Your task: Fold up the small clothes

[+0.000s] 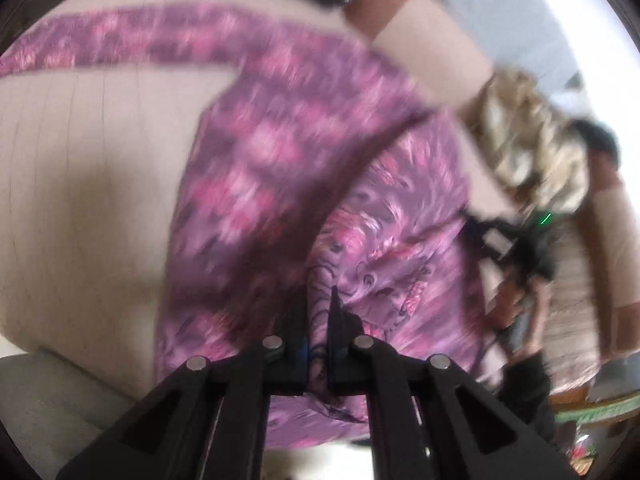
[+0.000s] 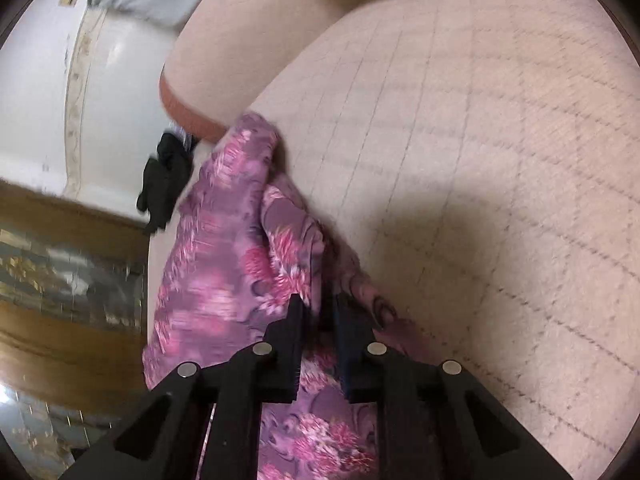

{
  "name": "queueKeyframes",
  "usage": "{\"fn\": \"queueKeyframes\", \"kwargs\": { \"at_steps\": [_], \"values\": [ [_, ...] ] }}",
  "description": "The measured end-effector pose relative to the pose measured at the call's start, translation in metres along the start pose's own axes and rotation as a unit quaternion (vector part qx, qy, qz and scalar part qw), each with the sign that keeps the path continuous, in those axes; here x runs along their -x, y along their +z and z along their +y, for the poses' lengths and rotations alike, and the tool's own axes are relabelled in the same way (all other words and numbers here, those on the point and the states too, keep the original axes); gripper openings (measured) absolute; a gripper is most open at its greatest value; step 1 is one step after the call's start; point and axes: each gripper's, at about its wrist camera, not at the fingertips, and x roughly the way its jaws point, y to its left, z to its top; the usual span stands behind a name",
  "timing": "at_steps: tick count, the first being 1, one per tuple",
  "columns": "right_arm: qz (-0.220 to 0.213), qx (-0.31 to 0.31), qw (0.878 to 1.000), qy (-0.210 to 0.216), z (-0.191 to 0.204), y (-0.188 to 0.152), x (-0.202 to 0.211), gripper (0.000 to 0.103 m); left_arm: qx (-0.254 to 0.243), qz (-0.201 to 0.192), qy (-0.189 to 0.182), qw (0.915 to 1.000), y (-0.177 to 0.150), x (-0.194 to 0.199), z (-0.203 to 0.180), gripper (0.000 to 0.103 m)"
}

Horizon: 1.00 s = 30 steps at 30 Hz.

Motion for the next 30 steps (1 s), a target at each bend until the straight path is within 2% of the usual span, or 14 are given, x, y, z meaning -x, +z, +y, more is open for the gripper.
{"fn": "queueKeyframes", "kwargs": {
  "at_steps": [2, 3, 5, 7, 8, 9, 12, 14, 17, 21, 24, 26, 27, 30],
  "values": [
    [0.010, 0.020, 1.000, 0.002, 0.005, -0.004, -0.008, 0.020, -0.009, 0.034, 0.042, 0.9985, -0.005, -0.014, 0.001, 0.017],
    [0.011, 0.023, 1.000, 0.006, 0.007, -0.005, -0.009, 0.023, -0.016, 0.033, 0.059, 0.9976, -0.006, -0.012, -0.002, 0.018],
    [0.007, 0.006, 0.999, 0.033, 0.008, 0.002, -0.007, 0.047, -0.042, -0.002, 0.081, 0.9958, -0.001, 0.006, -0.016, 0.027],
    [-0.001, -0.024, 0.998, 0.061, 0.003, 0.010, -0.002, 0.063, -0.082, -0.056, 0.101, 0.9900, 0.014, 0.038, -0.042, 0.050],
    [-0.002, -0.046, 0.996, 0.073, -0.001, 0.015, -0.003, 0.064, -0.094, -0.076, 0.098, 0.9879, 0.022, 0.049, -0.055, 0.064],
    [0.003, -0.065, 0.994, 0.084, -0.005, 0.019, -0.006, 0.064, -0.110, -0.096, 0.094, 0.9848, 0.037, 0.061, -0.075, 0.071],
    [0.002, -0.106, 0.985, 0.137, -0.019, 0.033, -0.013, 0.059, -0.172, -0.104, 0.092, 0.9752, 0.077, 0.063, -0.132, 0.074],
    [-0.004, -0.119, 0.981, 0.152, -0.030, 0.034, -0.012, 0.044, -0.200, -0.101, 0.079, 0.9714, 0.108, 0.041, -0.169, 0.074],
    [0.006, -0.140, 0.975, 0.172, -0.036, 0.038, -0.021, 0.034, -0.208, -0.087, 0.059, 0.9723, 0.144, 0.001, -0.201, 0.074],
    [0.025, -0.159, 0.969, 0.186, -0.043, 0.037, -0.021, 0.034, -0.187, -0.041, 0.060, 0.9797, 0.211, -0.090, -0.233, 0.074],
    [0.047, -0.180, 0.966, 0.179, -0.043, 0.034, -0.018, 0.034, -0.198, -0.025, 0.082, 0.9765, 0.248, -0.145, -0.256, 0.074],
    [0.049, -0.191, 0.960, 0.197, -0.040, 0.035, -0.015, 0.039, -0.187, -0.008, 0.092, 0.9781, 0.266, -0.173, -0.262, 0.074],
    [0.050, -0.185, 0.959, 0.210, -0.036, 0.035, -0.015, 0.041, -0.168, 0.004, 0.078, 0.9827, 0.275, -0.190, -0.263, 0.073],
    [0.064, -0.167, 0.963, 0.203, -0.028, 0.036, -0.032, 0.041, -0.168, 0.048, 0.066, 0.9825, 0.286, -0.231, -0.272, 0.066]
  ]
}}
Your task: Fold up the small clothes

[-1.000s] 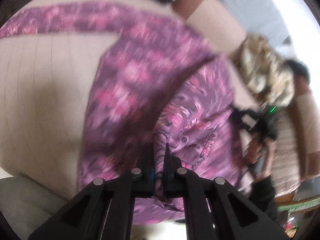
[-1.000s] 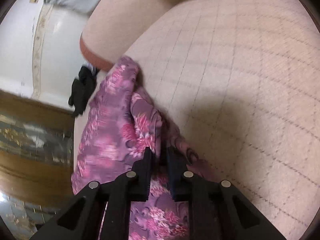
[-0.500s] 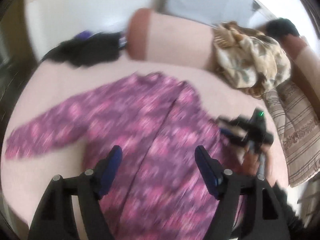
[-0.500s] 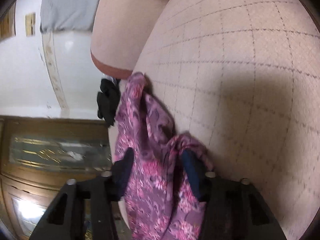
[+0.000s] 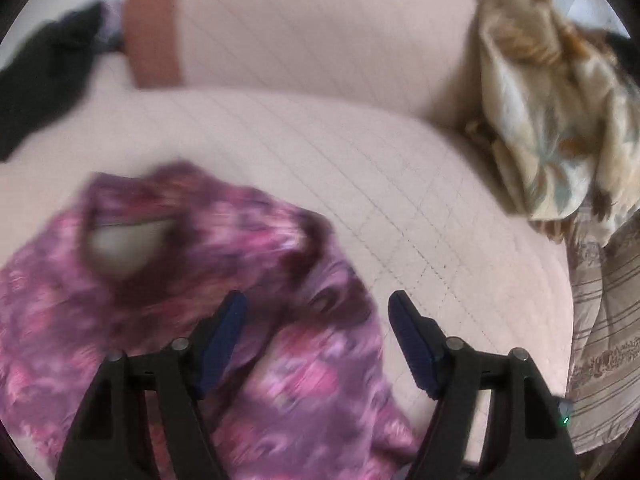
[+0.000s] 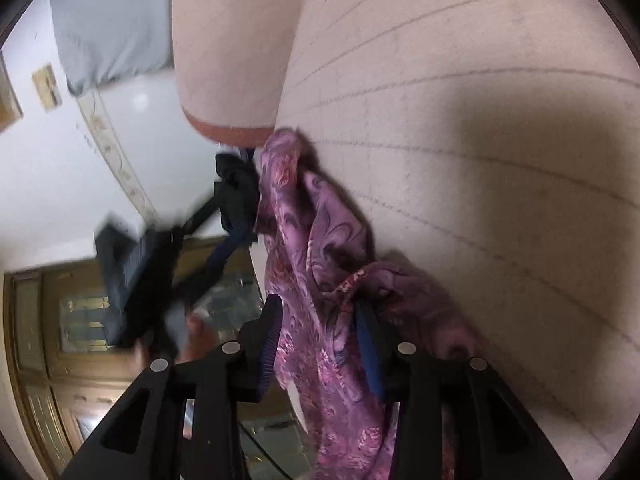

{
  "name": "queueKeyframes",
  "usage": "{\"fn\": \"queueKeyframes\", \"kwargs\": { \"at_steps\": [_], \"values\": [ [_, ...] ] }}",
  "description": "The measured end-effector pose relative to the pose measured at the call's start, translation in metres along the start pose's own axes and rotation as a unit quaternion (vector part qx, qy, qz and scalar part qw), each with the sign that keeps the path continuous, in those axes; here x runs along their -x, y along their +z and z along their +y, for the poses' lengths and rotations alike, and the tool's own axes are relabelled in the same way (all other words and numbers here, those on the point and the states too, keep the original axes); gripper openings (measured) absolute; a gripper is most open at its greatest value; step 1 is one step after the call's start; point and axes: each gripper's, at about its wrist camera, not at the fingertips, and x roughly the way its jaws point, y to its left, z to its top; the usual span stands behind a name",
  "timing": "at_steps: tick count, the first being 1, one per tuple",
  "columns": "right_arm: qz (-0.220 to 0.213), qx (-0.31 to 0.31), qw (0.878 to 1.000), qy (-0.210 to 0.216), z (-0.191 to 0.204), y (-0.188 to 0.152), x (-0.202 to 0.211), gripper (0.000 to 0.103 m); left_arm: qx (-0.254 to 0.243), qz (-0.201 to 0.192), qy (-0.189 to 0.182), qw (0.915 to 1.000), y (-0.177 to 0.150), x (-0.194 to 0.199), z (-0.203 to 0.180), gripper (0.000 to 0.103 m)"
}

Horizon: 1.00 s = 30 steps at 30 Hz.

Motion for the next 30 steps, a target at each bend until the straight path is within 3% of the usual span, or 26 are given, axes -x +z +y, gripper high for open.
{"fn": "queueKeyframes", "kwargs": {
  "at_steps": [2, 3, 4, 5, 6, 8, 10, 12, 16, 19, 21, 22, 23, 24, 26, 30],
  "values": [
    [-0.001, -0.007, 1.000, 0.005, -0.009, 0.001, -0.003, 0.024, -0.003, 0.015, 0.031, 0.9994, 0.006, -0.022, -0.004, 0.053],
    [-0.005, -0.017, 1.000, 0.014, -0.015, 0.002, -0.001, 0.022, 0.004, 0.025, 0.035, 0.9991, 0.008, -0.029, -0.003, 0.035],
    [-0.009, -0.026, 0.999, 0.027, -0.019, 0.003, 0.000, 0.021, 0.011, 0.025, 0.034, 0.9990, 0.009, -0.029, -0.002, 0.029],
    [-0.012, -0.026, 0.999, 0.029, -0.018, 0.003, 0.000, 0.017, 0.020, 0.014, 0.019, 0.9995, 0.010, -0.022, -0.001, 0.011],
    [-0.017, -0.015, 1.000, 0.015, -0.015, 0.003, 0.001, 0.015, 0.025, 0.009, -0.010, 0.9996, 0.012, -0.013, 0.000, 0.008],
    [-0.040, 0.010, 0.999, -0.024, -0.007, 0.000, 0.007, 0.011, 0.033, -0.015, -0.028, 0.9989, 0.015, 0.008, 0.003, 0.006],
    [-0.099, 0.007, 0.994, -0.038, -0.002, -0.005, 0.033, 0.010, 0.050, -0.058, -0.056, 0.9955, 0.022, 0.038, 0.013, 0.006],
    [-0.157, 0.026, 0.986, -0.050, 0.006, -0.006, 0.058, 0.009, 0.072, -0.071, -0.088, 0.9910, 0.030, 0.048, 0.021, 0.006],
    [-0.160, 0.036, 0.984, -0.074, 0.003, -0.005, 0.056, 0.009, 0.075, -0.038, -0.036, 0.9958, 0.034, 0.006, 0.009, 0.006],
    [-0.143, 0.032, 0.984, -0.100, -0.008, 0.002, 0.047, 0.012, 0.082, -0.020, -0.017, 0.9963, 0.037, -0.013, 0.006, 0.012],
    [-0.137, 0.008, 0.988, -0.072, -0.018, 0.003, 0.049, 0.014, 0.081, -0.029, -0.018, 0.9961, 0.034, -0.001, 0.009, 0.028],
    [-0.134, 0.003, 0.989, -0.069, -0.018, 0.003, 0.051, 0.018, 0.071, -0.045, -0.022, 0.9962, 0.028, 0.017, 0.012, 0.033],
    [-0.138, 0.009, 0.988, -0.072, -0.012, 0.001, 0.054, 0.027, 0.059, -0.059, -0.016, 0.9964, 0.023, 0.032, 0.013, 0.045],
    [-0.144, 0.017, 0.987, -0.076, -0.009, 0.001, 0.058, 0.033, 0.039, -0.082, 0.004, 0.9958, 0.010, 0.060, 0.017, 0.058],
    [-0.168, 0.046, 0.980, -0.093, 0.009, -0.006, 0.068, 0.068, 0.016, -0.117, 0.022, 0.9928, -0.017, 0.098, 0.023, 0.073],
    [-0.183, 0.116, 0.970, -0.113, 0.049, -0.026, 0.073, 0.072, -0.005, -0.153, 0.061, 0.9863, -0.112, 0.169, 0.066, 0.077]
  ]
}}
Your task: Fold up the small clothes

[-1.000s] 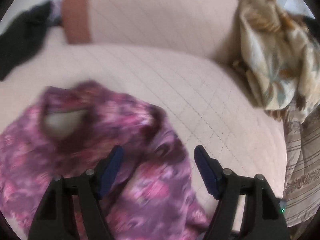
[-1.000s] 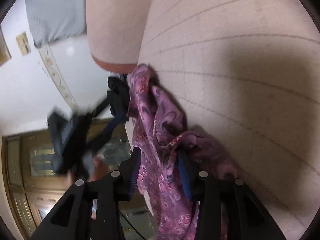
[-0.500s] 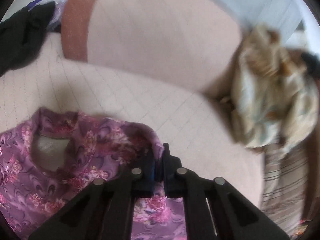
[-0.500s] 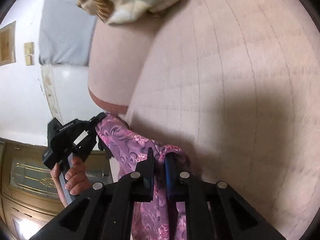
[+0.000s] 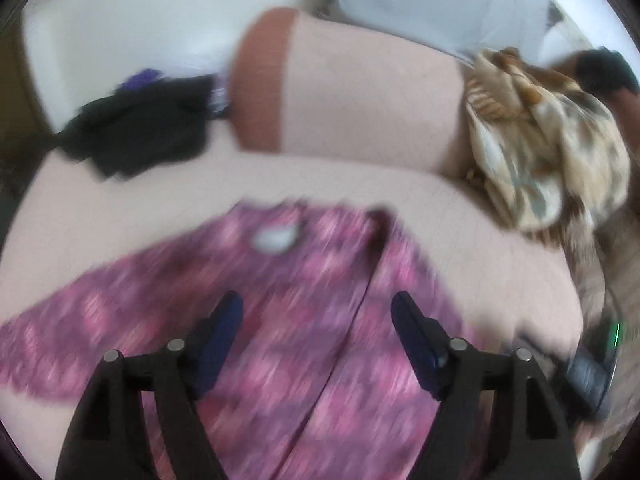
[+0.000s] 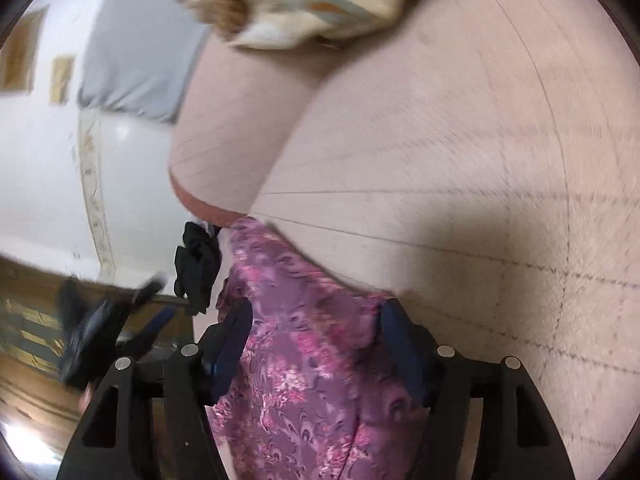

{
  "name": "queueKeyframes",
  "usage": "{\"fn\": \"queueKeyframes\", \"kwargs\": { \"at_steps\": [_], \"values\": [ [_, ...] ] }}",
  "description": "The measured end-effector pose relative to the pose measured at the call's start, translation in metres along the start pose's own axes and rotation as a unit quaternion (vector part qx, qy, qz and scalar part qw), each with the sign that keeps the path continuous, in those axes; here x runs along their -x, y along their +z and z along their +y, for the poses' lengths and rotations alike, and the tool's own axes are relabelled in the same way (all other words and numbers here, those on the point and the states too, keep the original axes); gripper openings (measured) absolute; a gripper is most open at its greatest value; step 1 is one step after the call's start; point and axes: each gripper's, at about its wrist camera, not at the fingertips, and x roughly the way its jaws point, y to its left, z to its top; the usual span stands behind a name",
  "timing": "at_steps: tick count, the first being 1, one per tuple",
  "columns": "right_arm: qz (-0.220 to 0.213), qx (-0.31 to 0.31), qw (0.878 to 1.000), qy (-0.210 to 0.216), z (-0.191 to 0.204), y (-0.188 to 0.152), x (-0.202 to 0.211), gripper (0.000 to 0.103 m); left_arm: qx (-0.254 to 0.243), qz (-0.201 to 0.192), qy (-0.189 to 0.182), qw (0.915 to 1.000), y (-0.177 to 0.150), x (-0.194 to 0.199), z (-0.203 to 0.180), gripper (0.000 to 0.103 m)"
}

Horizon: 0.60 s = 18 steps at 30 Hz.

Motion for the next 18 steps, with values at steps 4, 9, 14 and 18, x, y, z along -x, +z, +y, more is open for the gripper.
{"fn": "queueKeyframes", "kwargs": {
  "at_steps": [4, 9, 14, 18],
  "values": [
    [-0.006, 0.100, 0.994, -0.035, 0.040, -0.035, 0.022, 0.072, 0.030, 0.019, 0.037, 0.9987, -0.112, 0.044, 0.039, 0.078],
    [-0.002, 0.184, 0.982, -0.046, 0.069, -0.107, 0.063, 0.072, 0.080, 0.043, 0.026, 0.9956, -0.226, 0.048, 0.071, 0.078],
    [0.071, 0.177, 0.981, 0.031, 0.050, -0.205, 0.091, 0.069, 0.141, 0.049, -0.016, 0.9886, -0.271, 0.040, 0.091, 0.069],
    [0.134, 0.177, 0.975, 0.025, 0.057, -0.261, 0.081, 0.056, 0.145, 0.036, -0.057, 0.9872, -0.264, 0.048, 0.095, 0.069]
  ]
}}
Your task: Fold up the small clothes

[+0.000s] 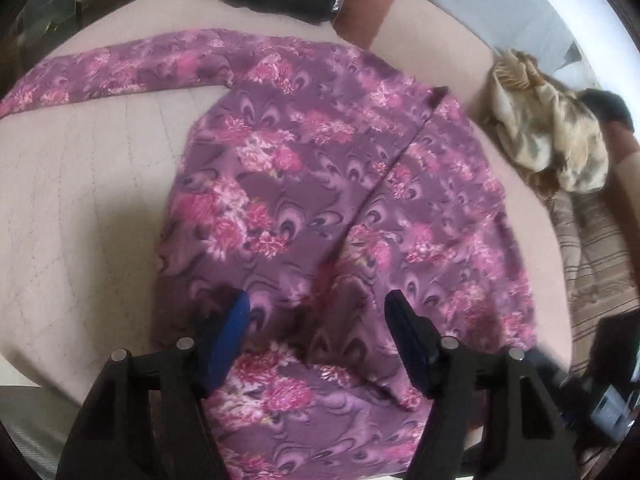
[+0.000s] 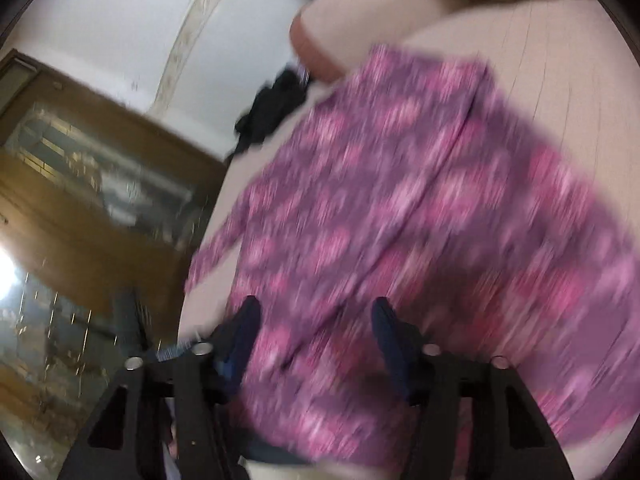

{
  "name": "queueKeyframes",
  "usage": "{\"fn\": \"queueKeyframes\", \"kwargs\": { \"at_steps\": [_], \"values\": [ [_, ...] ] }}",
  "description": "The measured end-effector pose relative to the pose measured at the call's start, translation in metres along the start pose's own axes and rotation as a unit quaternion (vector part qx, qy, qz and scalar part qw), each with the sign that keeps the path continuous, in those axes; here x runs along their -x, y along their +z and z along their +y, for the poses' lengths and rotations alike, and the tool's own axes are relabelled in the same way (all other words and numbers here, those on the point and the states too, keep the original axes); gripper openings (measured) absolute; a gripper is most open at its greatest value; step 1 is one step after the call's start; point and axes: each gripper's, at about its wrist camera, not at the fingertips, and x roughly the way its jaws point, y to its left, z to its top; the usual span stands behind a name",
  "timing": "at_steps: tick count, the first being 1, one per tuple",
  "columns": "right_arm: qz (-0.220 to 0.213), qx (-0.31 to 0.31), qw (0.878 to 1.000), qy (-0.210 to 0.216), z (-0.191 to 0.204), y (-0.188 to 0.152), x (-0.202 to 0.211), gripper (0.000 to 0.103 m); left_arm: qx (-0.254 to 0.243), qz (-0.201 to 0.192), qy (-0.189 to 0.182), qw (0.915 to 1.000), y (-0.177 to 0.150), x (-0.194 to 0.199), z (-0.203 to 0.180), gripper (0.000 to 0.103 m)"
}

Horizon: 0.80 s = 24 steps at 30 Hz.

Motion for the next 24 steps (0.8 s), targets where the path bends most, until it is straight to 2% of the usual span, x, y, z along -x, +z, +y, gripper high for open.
{"fn": "queueKeyframes", "kwargs": {
  "at_steps": [1, 3, 5, 7, 8, 9, 10, 11, 12, 14, 16, 18, 19, 21, 22, 23, 24],
  "values": [
    [0.014, -0.004, 1.000, -0.004, 0.006, -0.006, -0.007, 0.055, 0.008, 0.014, -0.010, 0.9998, -0.001, -0.004, 0.003, 0.066],
    [0.043, -0.022, 0.999, -0.005, 0.012, -0.013, -0.024, 0.055, 0.023, 0.039, -0.027, 0.9986, -0.006, -0.012, 0.008, 0.050],
    [0.065, -0.045, 0.997, 0.011, 0.014, -0.017, -0.040, 0.051, 0.033, 0.038, -0.034, 0.9982, -0.007, -0.011, 0.012, 0.046],
    [0.093, -0.062, 0.994, 0.022, 0.019, -0.023, -0.060, 0.045, 0.044, 0.042, -0.041, 0.9973, -0.006, -0.012, 0.015, 0.027],
    [0.103, -0.063, 0.993, 0.017, 0.021, -0.025, -0.069, 0.044, 0.045, 0.049, -0.041, 0.9969, -0.006, -0.014, 0.016, 0.005],
    [0.111, -0.066, 0.992, -0.002, 0.022, -0.026, -0.078, 0.044, 0.046, 0.052, -0.048, 0.9964, -0.007, -0.014, 0.017, 0.004],
    [0.117, -0.079, 0.990, -0.021, 0.021, -0.028, -0.085, 0.040, 0.048, 0.046, -0.055, 0.9963, -0.006, -0.010, 0.017, 0.004],
    [0.121, -0.086, 0.989, -0.019, 0.022, -0.027, -0.088, 0.016, 0.044, 0.036, -0.060, 0.9966, -0.006, -0.004, 0.016, 0.004],
    [0.124, -0.089, 0.988, -0.012, 0.025, -0.029, -0.088, 0.005, 0.032, 0.021, -0.059, 0.9975, -0.005, 0.005, 0.013, 0.004],
    [0.107, -0.061, 0.992, -0.024, 0.041, -0.028, -0.079, 0.006, 0.006, 0.009, -0.035, 0.9993, -0.006, 0.012, 0.005, 0.004],
    [0.108, -0.049, 0.993, -0.030, 0.048, -0.029, -0.079, 0.007, -0.011, 0.023, 0.010, 0.9996, -0.009, 0.002, -0.001, 0.007],
    [0.121, -0.059, 0.990, -0.051, 0.045, -0.033, -0.083, 0.009, -0.020, 0.034, 0.039, 0.9985, -0.012, -0.005, -0.005, 0.020],
    [0.120, -0.061, 0.989, -0.055, 0.045, -0.034, -0.083, 0.009, -0.024, 0.027, 0.041, 0.9985, -0.011, -0.001, -0.006, 0.022],
    [0.109, -0.057, 0.991, -0.057, 0.045, -0.034, -0.075, 0.015, -0.022, -0.012, 0.029, 0.9993, -0.008, 0.015, -0.007, 0.034],
    [0.099, -0.053, 0.992, -0.062, 0.047, -0.033, -0.068, 0.031, -0.018, -0.029, 0.025, 0.9991, -0.006, 0.022, -0.006, 0.049],
    [0.085, -0.046, 0.993, -0.070, 0.049, -0.032, -0.058, 0.051, -0.012, -0.045, 0.026, 0.9986, -0.005, 0.028, -0.005, 0.059],
    [0.071, -0.039, 0.994, -0.076, 0.051, -0.031, -0.048, 0.059, -0.004, -0.061, 0.028, 0.9977, -0.003, 0.035, -0.001, 0.059]
  ]
}}
